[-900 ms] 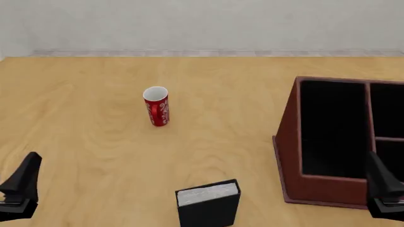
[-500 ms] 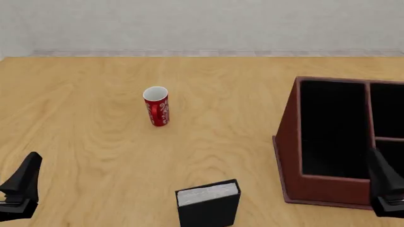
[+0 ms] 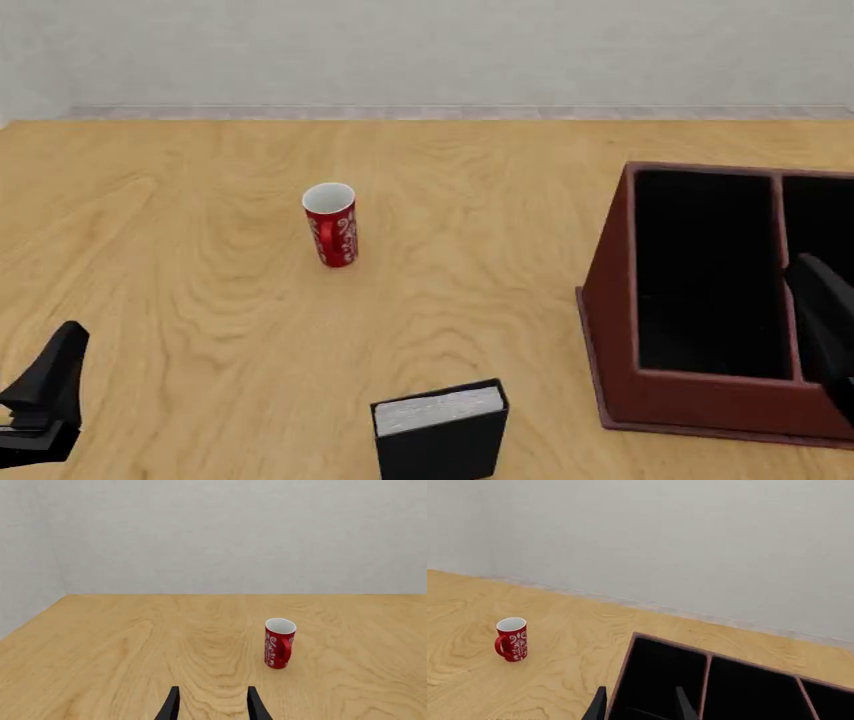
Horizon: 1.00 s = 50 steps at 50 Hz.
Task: Pick up the book and place it in the left compartment of the caddy.
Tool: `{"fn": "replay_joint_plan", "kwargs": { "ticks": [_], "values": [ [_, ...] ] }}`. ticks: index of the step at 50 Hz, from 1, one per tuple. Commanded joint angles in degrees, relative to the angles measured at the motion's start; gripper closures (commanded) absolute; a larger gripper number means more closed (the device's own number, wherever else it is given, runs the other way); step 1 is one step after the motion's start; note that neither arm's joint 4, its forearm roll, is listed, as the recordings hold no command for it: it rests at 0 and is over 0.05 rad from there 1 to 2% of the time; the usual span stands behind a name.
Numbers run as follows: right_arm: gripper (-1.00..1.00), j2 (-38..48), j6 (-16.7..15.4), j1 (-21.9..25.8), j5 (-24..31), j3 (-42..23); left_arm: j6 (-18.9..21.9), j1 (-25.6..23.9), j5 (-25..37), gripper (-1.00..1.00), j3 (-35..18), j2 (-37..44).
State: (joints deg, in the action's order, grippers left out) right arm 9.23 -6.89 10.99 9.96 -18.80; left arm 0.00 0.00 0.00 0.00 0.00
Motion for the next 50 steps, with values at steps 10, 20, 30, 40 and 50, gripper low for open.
{"fn": "replay_joint_plan", "kwargs": {
  "ticks": [10,20,30,40,50],
  "values": [
    [-1.00,8.45,-2.35,10.42,6.33,-11.49,0.00,0.00,0.00,-1.00,0.00,0.00],
    [-1.00,10.84,-2.46,14.71,9.84,-15.91,0.00,0.00,0.00,-1.00,0.00,0.00],
    [-1.00,14.61,-3.59,18.85,12.72,-19.07,0.00,0.00,0.00,-1.00,0.00,0.00],
    [-1.00,17.68,-4.50,20.99,14.94,-21.25,0.00,0.00,0.00,-1.00,0.00,0.00],
    [-1.00,21.62,-4.94,22.41,18.15,-24.39,0.00,0.00,0.00,-1.00,0.00,0.00]
  ]
}}
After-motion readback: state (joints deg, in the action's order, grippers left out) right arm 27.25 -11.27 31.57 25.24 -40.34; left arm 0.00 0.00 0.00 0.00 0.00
